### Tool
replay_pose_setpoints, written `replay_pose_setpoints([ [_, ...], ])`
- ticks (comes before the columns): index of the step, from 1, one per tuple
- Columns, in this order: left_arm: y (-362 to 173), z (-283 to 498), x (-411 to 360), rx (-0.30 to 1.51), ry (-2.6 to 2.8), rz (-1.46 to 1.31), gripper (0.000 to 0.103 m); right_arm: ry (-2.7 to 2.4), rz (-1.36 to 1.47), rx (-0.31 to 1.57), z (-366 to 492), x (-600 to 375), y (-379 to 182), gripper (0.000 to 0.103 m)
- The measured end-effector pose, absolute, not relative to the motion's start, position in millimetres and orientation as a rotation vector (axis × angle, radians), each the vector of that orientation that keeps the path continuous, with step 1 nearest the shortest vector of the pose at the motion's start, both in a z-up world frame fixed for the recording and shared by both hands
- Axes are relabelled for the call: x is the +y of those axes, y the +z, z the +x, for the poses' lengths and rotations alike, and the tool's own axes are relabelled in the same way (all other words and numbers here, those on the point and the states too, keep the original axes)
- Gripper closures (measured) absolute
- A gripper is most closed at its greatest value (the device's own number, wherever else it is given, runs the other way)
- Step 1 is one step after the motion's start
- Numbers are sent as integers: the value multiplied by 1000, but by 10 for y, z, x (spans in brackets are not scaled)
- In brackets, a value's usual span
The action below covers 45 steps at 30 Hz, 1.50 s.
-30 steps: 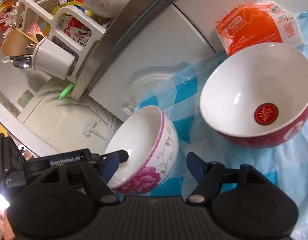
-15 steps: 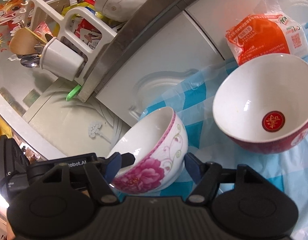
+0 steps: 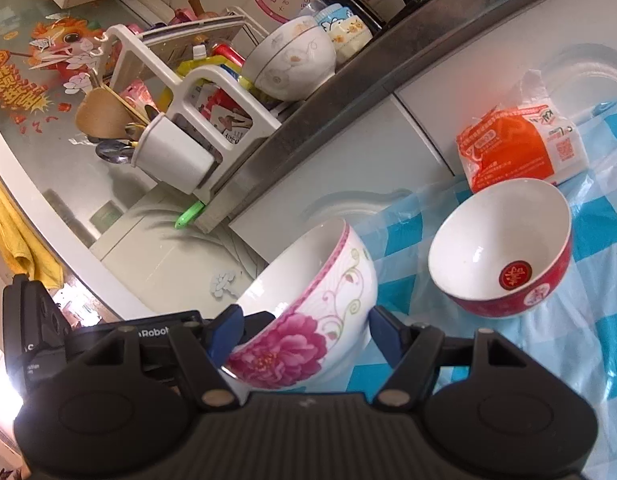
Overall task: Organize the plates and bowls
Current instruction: 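Lift the pink floral bowl with the left gripper and carry it across the cloth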
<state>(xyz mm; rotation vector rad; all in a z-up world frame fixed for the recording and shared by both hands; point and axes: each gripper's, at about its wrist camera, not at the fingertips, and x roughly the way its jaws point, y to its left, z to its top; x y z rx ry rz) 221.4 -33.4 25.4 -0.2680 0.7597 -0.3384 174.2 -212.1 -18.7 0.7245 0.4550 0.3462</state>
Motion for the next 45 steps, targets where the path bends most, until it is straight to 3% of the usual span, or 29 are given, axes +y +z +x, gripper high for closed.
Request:
replay_pose_setpoints([
  [16,305,1263,-913,767,-460,-285,71,230,759,355,561,-2633,-43,33],
  [45,-458,255,-2081,837,-544,-216,72,6,873,394,-721,-3579,-692,33],
])
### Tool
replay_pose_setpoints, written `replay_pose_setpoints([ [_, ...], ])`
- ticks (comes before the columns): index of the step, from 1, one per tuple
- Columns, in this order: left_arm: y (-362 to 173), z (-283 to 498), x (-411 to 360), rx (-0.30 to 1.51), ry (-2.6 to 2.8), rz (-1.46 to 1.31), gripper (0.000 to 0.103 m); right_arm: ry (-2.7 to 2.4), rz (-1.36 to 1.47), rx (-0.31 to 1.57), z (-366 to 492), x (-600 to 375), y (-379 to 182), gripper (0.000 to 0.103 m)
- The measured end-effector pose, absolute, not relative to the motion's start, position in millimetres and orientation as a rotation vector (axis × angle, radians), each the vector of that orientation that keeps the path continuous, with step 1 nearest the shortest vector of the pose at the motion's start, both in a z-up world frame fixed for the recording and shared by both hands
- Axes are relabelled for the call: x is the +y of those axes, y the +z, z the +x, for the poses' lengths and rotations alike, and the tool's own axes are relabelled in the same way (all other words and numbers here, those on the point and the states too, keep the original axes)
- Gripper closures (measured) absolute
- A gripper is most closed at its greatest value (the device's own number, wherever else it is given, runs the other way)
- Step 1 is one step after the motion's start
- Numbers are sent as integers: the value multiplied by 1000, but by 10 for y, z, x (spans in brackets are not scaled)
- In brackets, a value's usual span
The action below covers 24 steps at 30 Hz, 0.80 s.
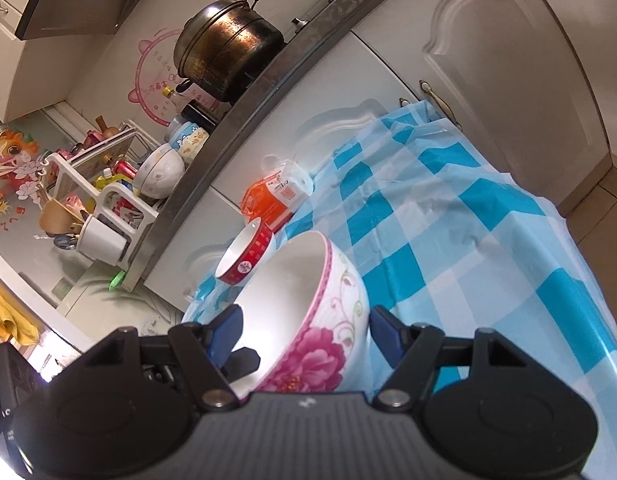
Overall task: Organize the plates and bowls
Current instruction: 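Lift the pink floral bowl with the left gripper and carry it across the cloth, then lower the pink floral bowl onto the cloth and open the left gripper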
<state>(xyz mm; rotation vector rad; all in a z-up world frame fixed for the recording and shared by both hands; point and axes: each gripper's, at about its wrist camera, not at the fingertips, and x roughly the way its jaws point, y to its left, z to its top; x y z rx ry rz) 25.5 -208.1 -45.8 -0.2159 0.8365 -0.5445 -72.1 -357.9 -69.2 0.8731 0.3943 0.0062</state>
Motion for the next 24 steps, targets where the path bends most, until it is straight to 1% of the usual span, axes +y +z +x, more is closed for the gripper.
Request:
replay_pose_setpoints([
  [9,-572,150,-2126,839,-542,-197,72,12,847,407,-807,-3604,-768,33],
  [15,-583,138,-2136,827,-551,-185,71,17,833,412,-820,-3607,-790,32],
  [18,-588,137,-2124,823,-559,-185,70,25,850,407,-835,-3626,-816,29],
  [19,-583,136,-2115,822,-557,-186,69,28,853,398,-847,-3634,-815,26],
  [20,-559,110,-2097,809,-552,-173,68,26,854,389,-866,-3641,-804,18],
  [21,-539,88,-2080,796,-542,-157,62,19,854,380,-882,-3652,-792,14],
  [22,-525,74,-2055,787,-535,-151,53,11,854,373,-903,-3664,-781,11],
  [23,-517,67,-2017,785,-531,-155,50,4,857,367,-924,-3678,-776,10],
  [24,-513,60,-1980,788,-526,-158,45,-5,861,362,-943,-3691,-772,10],
])
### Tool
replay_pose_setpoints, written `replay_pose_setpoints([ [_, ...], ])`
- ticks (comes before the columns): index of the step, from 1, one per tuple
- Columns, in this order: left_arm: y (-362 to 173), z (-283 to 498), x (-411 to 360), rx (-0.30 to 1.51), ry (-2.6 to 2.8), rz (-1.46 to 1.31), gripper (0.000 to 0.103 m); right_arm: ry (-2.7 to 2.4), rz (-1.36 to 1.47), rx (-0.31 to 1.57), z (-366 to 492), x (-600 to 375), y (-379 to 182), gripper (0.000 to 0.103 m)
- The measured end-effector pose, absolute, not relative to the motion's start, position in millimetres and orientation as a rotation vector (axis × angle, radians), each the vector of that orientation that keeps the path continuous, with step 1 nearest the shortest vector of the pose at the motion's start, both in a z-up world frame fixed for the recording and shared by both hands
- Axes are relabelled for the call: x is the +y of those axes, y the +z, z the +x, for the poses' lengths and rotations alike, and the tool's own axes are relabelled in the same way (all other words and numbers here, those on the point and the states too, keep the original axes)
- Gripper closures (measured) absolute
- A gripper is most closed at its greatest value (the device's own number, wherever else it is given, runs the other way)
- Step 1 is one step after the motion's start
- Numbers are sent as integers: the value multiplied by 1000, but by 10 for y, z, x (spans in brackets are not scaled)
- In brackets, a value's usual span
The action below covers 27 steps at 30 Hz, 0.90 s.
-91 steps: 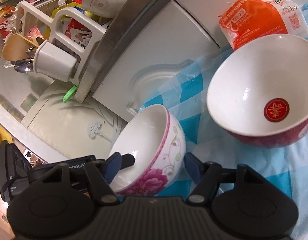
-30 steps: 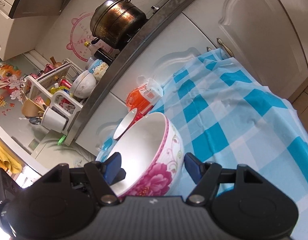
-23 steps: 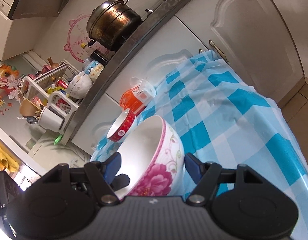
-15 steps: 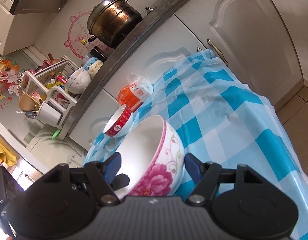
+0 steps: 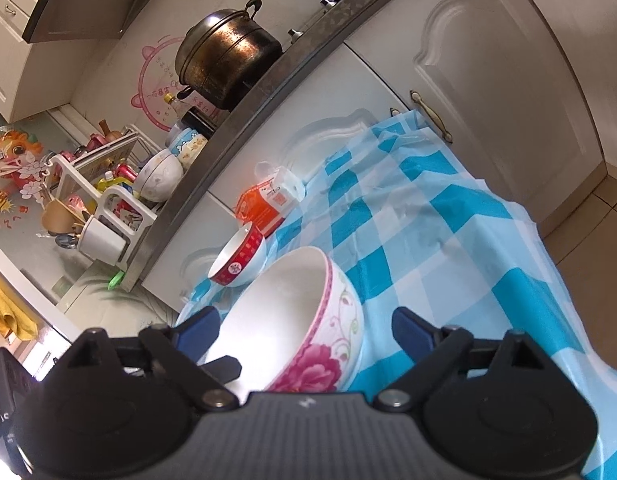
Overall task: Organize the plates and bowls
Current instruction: 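Lower the pink floral bowl onto the cloth and open the left gripper, then withdraw the left gripper and move it toward the blue cartoon bowl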
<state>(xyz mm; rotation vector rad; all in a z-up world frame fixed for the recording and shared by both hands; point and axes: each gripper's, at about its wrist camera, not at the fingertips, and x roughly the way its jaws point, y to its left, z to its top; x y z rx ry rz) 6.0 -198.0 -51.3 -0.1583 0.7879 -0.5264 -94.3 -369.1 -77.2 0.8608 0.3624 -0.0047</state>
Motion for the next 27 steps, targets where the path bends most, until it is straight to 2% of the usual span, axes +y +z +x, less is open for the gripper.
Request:
replay_pose_setpoints([
  [1,-509,51,-1943,788,-526,-162,38,-10,862,358,-964,-3705,-768,9],
  [4,-453,-41,-1834,769,-533,-156,30,-35,842,345,-1044,-3717,-722,5],
  [8,-351,-215,-1707,752,-551,-133,13,-64,795,325,-1176,-3677,-628,3],
  [9,-330,-261,-1663,746,-553,-127,4,-75,781,321,-1210,-3660,-602,3],
  [15,-240,-478,-1359,730,-539,-88,3,-127,705,292,-1426,-3514,-441,1],
  [17,-229,-528,-1234,730,-532,-80,0,-146,670,289,-1488,-3432,-383,1],
  [27,-146,-802,-598,738,-566,-50,0,-206,440,337,-1562,-2883,-175,1],
])
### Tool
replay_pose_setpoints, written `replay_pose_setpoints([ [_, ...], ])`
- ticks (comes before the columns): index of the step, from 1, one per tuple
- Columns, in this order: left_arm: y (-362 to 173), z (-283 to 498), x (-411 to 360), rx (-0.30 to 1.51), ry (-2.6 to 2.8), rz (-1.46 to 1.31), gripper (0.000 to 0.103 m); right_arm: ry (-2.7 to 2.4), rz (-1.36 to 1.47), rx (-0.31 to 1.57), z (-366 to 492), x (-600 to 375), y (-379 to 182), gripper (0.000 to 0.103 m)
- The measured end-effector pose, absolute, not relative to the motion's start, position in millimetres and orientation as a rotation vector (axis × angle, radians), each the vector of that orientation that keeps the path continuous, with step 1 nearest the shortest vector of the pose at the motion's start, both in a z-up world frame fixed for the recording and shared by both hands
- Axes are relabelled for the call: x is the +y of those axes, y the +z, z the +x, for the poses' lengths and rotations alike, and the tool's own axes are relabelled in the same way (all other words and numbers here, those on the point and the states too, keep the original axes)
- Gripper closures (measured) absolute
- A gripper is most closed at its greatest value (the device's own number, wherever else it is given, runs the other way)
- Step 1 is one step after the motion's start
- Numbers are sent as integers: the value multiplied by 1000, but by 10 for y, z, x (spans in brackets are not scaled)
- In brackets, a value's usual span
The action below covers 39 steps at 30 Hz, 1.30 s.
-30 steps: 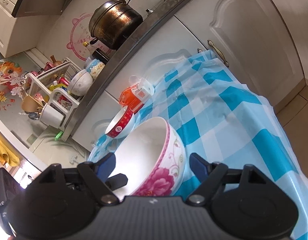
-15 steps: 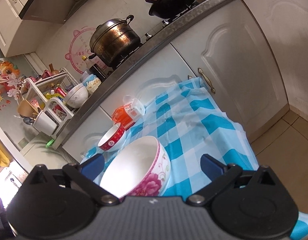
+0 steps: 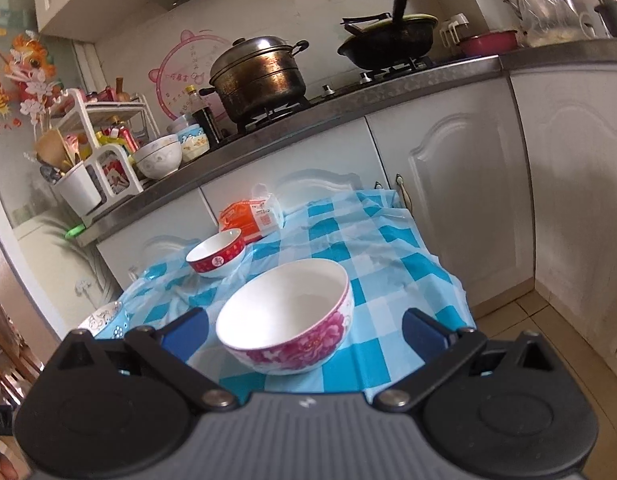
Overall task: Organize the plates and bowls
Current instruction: 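Withdraw the left gripper and move it toward the blue cartoon bowl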
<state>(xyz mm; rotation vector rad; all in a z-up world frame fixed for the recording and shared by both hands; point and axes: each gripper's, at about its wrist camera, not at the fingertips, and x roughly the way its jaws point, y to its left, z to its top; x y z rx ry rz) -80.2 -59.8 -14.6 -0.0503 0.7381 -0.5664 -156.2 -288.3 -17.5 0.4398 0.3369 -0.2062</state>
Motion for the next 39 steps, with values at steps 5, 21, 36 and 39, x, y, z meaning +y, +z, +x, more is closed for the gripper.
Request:
replay_pose_setpoints([
  [5,-76,-851,-317,702,-601,-119,0,-216,346,353,-1535,-2622,-83,1],
  [21,108,-527,729,581,-277,-123,0,-170,255,507,-1519,-2077,-26,1],
  [36,181,106,1243,521,-115,-273,0,-212,163,619,-799,-1831,290,1],
  [39,140,198,1241,543,-97,-287,0,-235,127,630,-542,-1763,388,1],
])
